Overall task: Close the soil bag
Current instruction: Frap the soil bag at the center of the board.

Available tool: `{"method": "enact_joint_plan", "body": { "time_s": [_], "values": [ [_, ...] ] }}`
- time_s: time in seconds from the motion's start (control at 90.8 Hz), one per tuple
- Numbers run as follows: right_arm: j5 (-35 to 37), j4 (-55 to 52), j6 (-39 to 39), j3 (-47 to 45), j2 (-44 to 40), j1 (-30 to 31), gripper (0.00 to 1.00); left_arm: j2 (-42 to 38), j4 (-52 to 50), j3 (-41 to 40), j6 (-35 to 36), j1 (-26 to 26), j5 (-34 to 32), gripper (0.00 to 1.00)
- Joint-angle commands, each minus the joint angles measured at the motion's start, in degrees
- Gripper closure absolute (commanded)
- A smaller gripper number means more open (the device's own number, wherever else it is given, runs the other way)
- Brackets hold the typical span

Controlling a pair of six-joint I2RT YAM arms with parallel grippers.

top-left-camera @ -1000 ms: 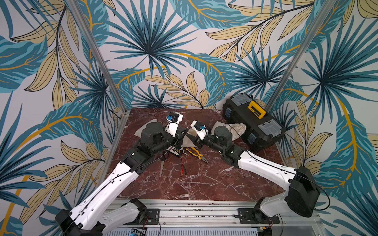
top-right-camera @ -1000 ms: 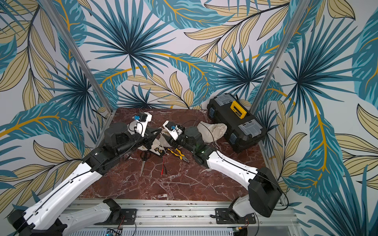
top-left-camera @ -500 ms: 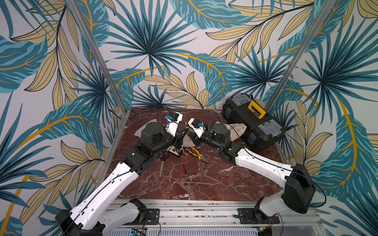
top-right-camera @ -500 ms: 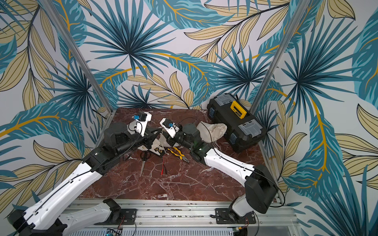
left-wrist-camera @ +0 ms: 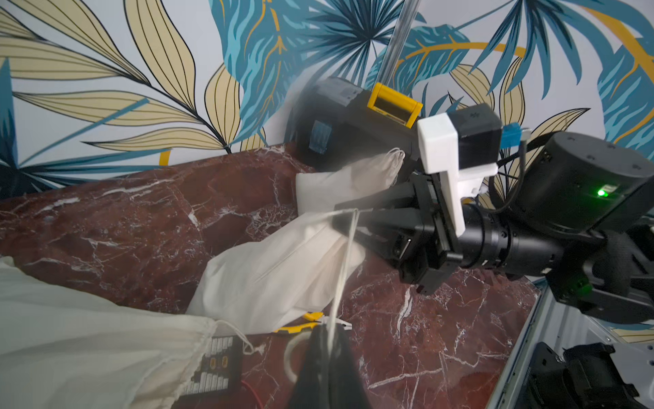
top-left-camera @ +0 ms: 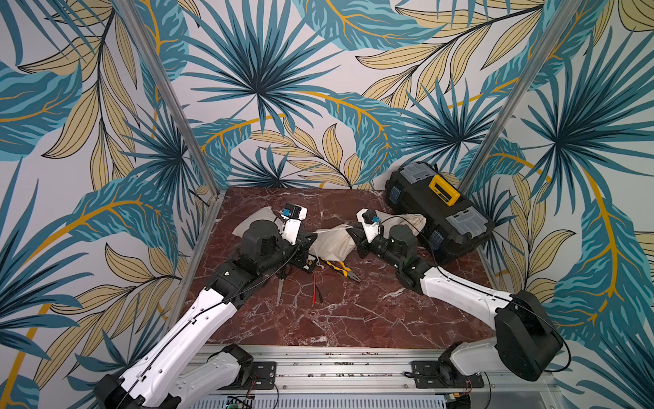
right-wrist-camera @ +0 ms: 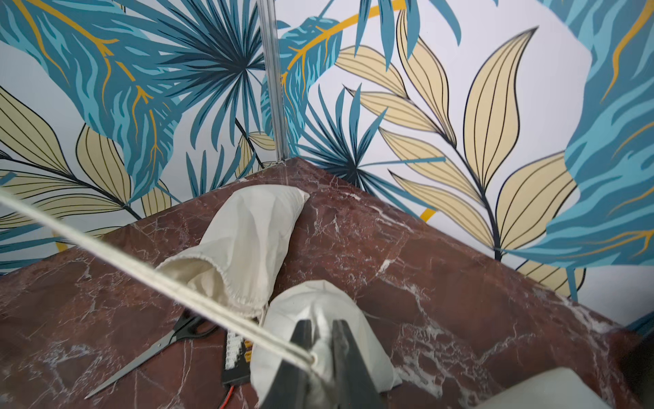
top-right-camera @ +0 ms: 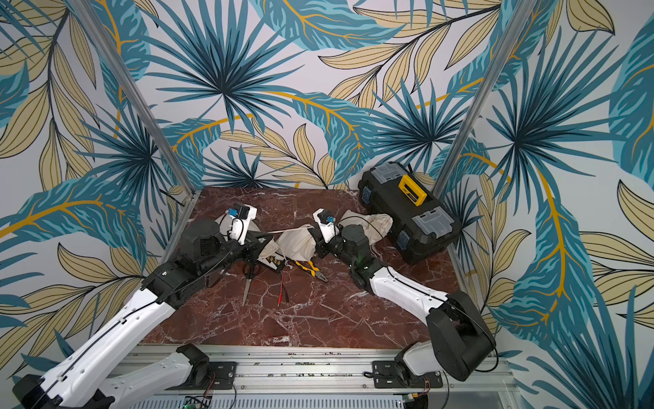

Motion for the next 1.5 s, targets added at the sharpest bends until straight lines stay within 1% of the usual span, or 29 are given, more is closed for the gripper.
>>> {"method": "enact_joint_plan", "body": {
  "time_s": [0.0, 0.055, 0.099, 0.165, 0.22, 0.264, 0.341, 0.485, 0.628, 0.716, 0.782, 0.837, 0.925, 1.046, 1.112, 1.156, 1.245, 1.322, 1.399, 1.487],
  "values": [
    [24.86, -20.99, 9.18, -7.36, 0.51, -10.87, 0.77, -11.53, 11.48, 4.6, -1.41, 4.46, -6.69, 1.0],
    [24.73, -20.38, 9.87, -7.42, -1.28, -10.88, 0.72, -11.87, 11.42, 4.75, -1.46, 4.72, -6.52, 1.0],
    [23.35, -19.54, 9.43, -7.03, -1.7, -10.83, 0.71, -11.85, 11.41, 4.89, -1.55, 4.79, -6.02, 1.0],
    [17.54, -17.59, 7.02, -5.51, -1.97, -9.83, 0.7, -10.93, 11.42, 5.09, -1.93, 4.66, -3.0, 1.0],
    [14.3, -13.91, 4.41, -4.36, -2.43, -6.78, 0.68, -9.4, 11.58, 5.47, -2.45, 4.65, 1.62, 1.0],
    [12.42, -11.32, 2.42, -3.11, -2.87, -4.1, 0.64, -7.82, 11.63, 5.74, -3.03, 4.65, 4.53, 1.0],
    [8.92, -7.29, -0.06, -0.08, -3.34, -0.69, 0.59, -5.81, 12.83, 5.53, -3.88, 3.88, 7.12, 1.0],
    [4.65, -6.78, -4.58, 6.26, -3.05, 4.81, 0.46, -3.35, 13.1, 5.65, -3.38, 1.62, 6.7, 1.0],
    [0.15, -6.29, -6.77, 8.35, -4.67, 9.66, 0.33, -2.53, 13.37, 5.67, -3.36, 1.04, 6.83, 1.0],
    [-4.39, -7.26, -7.69, 10.48, -4.38, 11.98, 0.26, -2.5, 13.69, 5.55, -3.41, 0.95, 6.68, 1.0],
    [-7.08, -8.33, -8.3, 12.55, -2.82, 13.72, 0.24, -2.44, 13.78, 5.53, -3.35, 0.78, 6.62, 1.0],
    [-8.77, -7.22, -8.09, 13.6, -1.62, 14.52, 0.24, -2.64, 13.75, 5.56, -3.41, 0.83, 6.6, 1.0],
    [-9.65, -4.86, -7.17, 15.23, 0.87, 15.28, 0.24, -2.96, 13.8, 5.55, -3.44, 0.69, 6.39, 1.0],
    [-9.38, -4.42, -6.61, 19.16, 5.23, 15.57, 0.28, -3.11, 13.68, 5.64, -3.45, 0.6, 6.16, 1.0],
    [-8.77, -3.88, -6.05, 20.62, 7.48, 15.58, 0.34, -3.12, 13.88, 5.61, -3.49, 0.61, 5.93, 1.0],
    [-8.04, -3.71, -6.19, 20.93, 8.61, 15.52, 0.43, -3.28, 14.14, 5.63, -3.57, 0.61, 5.88, 1.0],
    [-4.91, -3.93, -6.8, 19.96, 10.57, 14.72, 0.65, -4.02, 14.85, 5.85, -4.03, 0.62, 5.99, 1.0],
    [-0.87, -5.8, -6.26, 18.22, 12.01, 12.87, 0.79, -5.36, 14.49, 6.49, -3.64, 0.62, 4.58, 1.0],
    [4.02, -6.85, -4.38, 13.39, 11.7, 10.03, 0.81, -7.49, 13.65, 7.38, -3.19, 0.7, 2.25, 1.0],
    [10.12, -10.53, -0.09, 7.54, 10.69, 6.0, 0.81, -9.27, 12.22, 9.47, -3.46, 0.81, 1.84, 1.0]
  ]
}}
